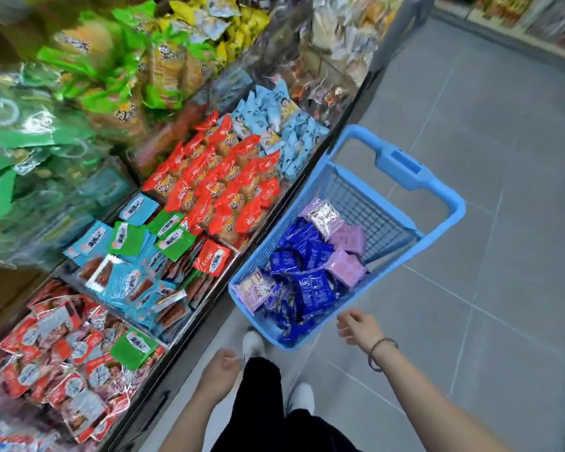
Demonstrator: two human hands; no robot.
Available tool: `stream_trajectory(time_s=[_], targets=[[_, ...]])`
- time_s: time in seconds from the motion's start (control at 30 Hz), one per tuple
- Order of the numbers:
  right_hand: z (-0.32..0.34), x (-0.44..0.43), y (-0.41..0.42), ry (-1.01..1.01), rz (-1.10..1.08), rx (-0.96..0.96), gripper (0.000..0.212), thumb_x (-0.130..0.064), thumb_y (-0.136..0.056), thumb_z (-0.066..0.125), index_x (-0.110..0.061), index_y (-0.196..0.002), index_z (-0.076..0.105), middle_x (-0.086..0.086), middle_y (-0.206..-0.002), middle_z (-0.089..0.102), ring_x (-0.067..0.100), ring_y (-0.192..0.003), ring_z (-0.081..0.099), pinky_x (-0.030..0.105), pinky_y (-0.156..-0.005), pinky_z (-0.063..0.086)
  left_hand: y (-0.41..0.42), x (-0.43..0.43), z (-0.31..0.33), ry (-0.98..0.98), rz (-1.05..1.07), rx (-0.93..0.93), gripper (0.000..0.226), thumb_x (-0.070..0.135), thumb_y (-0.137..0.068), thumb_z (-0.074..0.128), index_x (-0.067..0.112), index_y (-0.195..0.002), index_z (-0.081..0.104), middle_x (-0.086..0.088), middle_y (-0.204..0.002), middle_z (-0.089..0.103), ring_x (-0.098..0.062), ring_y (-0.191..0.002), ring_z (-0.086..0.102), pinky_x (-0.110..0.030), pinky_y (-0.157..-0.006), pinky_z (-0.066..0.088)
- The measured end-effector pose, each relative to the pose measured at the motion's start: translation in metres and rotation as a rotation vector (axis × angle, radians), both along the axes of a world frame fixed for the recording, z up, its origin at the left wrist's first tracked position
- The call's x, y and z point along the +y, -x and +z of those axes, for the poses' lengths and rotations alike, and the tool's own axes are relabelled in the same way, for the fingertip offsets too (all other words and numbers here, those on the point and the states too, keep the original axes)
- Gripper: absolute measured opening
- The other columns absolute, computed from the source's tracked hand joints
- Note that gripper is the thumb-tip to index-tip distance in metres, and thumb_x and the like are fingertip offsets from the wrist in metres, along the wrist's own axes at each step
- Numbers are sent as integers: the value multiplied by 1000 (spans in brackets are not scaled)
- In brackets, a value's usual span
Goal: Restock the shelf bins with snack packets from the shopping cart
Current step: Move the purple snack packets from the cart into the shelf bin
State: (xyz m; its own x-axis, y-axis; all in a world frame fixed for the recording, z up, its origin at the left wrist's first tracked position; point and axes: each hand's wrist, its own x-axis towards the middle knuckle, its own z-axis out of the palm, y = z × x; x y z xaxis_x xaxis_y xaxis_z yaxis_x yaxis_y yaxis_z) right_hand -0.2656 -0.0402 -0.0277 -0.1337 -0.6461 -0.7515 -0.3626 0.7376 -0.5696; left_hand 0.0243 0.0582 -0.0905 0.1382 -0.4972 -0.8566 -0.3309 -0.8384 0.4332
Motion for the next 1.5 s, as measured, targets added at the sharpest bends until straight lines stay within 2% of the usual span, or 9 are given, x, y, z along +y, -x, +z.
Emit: stream_trajectory(time_s=[0.13, 0.27, 0.57, 0.9, 1.0, 1.13, 1.23, 1.37, 1.5], targets=[[-10, -46, -12, 93, 101, 105, 25, -7, -91, 48, -18, -69, 52, 6, -70, 53, 17, -64, 49, 22, -55, 39, -10, -52, -22, -58, 20, -12, 45, 33, -95, 54, 8, -131, 43, -29, -133, 50, -42, -117, 54, -47, -95, 46], [-27, -87, -18, 131, 230, 242, 7, -17, -90, 55, -18, -95, 59, 1, -87, 60, 16, -78, 54, 21, -72, 39, -9, -94, -21, -31, 82, 1, 58, 40, -92, 53, 5, -138, 42, -27, -134, 50, -37, -120, 52, -47, -98, 44], [-98, -154, -12, 1, 424, 540, 62, -10, -83, 61, -2, -138, 32, 21, -138, 36, 36, -120, 45, 41, -97, 40, 6, -141, -72, -67, 407, 88, 48, 32, -103, 37, 7, -144, 35, -18, -145, 40, -36, -126, 47, -48, -101, 44], [-157, -164, 9, -63, 519, 910, 80, -17, -75, 71, 0, -137, 23, 22, -137, 33, 42, -124, 37, 53, -97, 40, 30, -128, -99, 32, 450, -154, 61, 48, -100, 29, 7, -144, 37, -23, -139, 49, -35, -118, 54, -28, -81, 37], [-155, -165, 15, 6, 599, 945, 66, -15, -81, 62, 2, -134, 27, 25, -133, 40, 42, -119, 44, 52, -93, 43, 31, -131, -96, 11, 419, -156, 63, 49, -100, 27, 9, -150, 27, -24, -147, 38, -38, -130, 44, -38, -100, 38], [-129, -167, 22, 106, 541, 830, 71, -27, -75, 73, -5, -128, 32, 20, -126, 45, 40, -113, 48, 52, -92, 44, 29, -138, -75, -10, 418, -124, 57, 43, -102, 31, 7, -147, 30, -22, -147, 39, -36, -129, 44, -41, -105, 35], [-100, -167, 22, 330, 215, 433, 67, -26, -73, 78, -8, -125, 40, 16, -114, 54, 30, -100, 56, 37, -87, 49, 27, -146, -48, -86, 367, -84, 51, 37, -100, 43, 0, -135, 38, -17, -109, 57, -26, -91, 56, -42, -92, 46], [-66, -167, 9, 112, -41, -120, 24, -18, -86, 56, -11, -108, 59, 11, -96, 62, 24, -87, 60, 43, -84, 49, 43, -159, -6, -71, -82, -405, 59, 40, -94, 51, 0, -136, 39, -21, -132, 48, -35, -122, 46, -40, -100, 39], [-40, -164, -13, -95, -210, -521, 35, -15, -91, 33, -6, -91, 67, 10, -79, 72, 24, -73, 67, 39, -72, 53, 89, -189, 40, 173, 49, -117, 49, 44, -94, 51, 14, -134, 48, -5, -133, 48, -24, -127, 44, -36, -105, 37]])
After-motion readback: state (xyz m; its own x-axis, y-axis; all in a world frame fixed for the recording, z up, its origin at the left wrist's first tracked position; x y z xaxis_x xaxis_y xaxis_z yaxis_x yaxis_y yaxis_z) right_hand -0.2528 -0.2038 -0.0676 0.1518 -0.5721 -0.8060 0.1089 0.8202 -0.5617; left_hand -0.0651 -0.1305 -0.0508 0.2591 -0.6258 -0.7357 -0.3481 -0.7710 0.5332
